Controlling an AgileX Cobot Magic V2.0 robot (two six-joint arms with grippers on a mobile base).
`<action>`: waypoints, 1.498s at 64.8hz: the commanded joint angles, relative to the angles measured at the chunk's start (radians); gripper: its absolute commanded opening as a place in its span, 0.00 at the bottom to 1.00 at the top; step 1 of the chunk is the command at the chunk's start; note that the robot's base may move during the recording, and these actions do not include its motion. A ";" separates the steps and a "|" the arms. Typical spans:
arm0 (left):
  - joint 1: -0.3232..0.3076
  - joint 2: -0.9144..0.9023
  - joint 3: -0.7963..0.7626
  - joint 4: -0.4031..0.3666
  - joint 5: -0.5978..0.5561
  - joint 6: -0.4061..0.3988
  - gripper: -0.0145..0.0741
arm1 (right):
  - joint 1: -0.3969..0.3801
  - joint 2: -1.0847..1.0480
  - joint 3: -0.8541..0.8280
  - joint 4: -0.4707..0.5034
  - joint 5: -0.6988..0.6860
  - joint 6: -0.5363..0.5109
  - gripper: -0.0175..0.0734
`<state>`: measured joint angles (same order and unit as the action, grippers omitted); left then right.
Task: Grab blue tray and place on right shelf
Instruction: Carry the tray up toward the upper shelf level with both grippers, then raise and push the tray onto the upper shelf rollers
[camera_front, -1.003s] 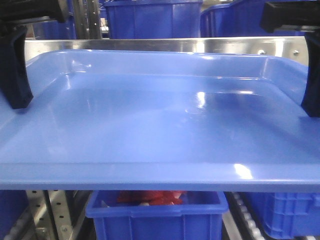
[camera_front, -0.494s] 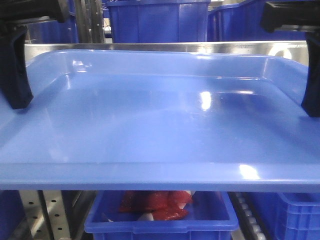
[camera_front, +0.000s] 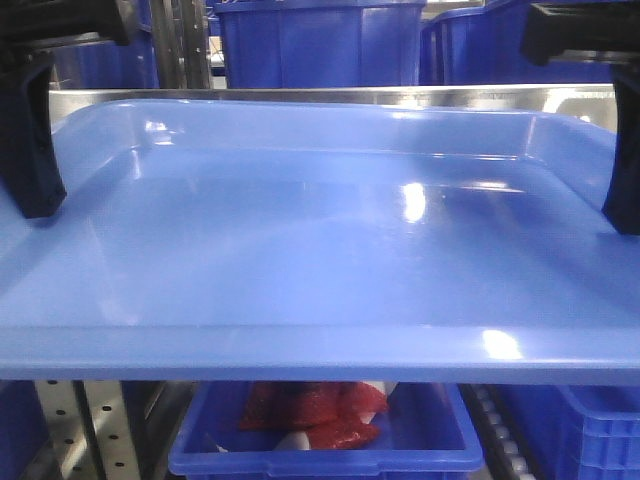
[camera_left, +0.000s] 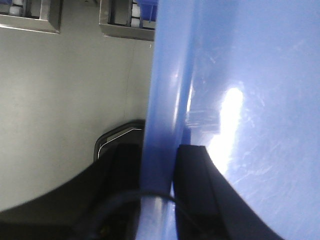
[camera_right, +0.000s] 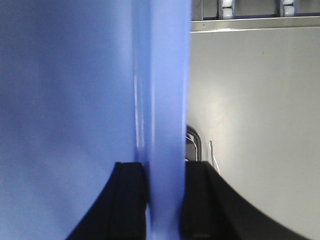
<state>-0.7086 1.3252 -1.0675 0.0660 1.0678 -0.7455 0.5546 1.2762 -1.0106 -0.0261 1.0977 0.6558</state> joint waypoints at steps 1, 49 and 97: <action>-0.010 -0.029 -0.033 -0.074 -0.076 -0.012 0.25 | 0.005 -0.024 -0.033 0.048 -0.069 0.002 0.38; -0.010 -0.029 -0.033 -0.074 -0.076 -0.012 0.25 | 0.005 -0.024 -0.033 0.048 -0.069 0.002 0.38; -0.010 -0.029 -0.141 -0.074 -0.077 0.034 0.25 | 0.005 -0.024 -0.228 0.051 0.043 -0.070 0.38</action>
<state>-0.7086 1.3252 -1.1283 0.0725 1.0934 -0.7117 0.5528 1.2762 -1.1406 -0.0460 1.2115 0.6269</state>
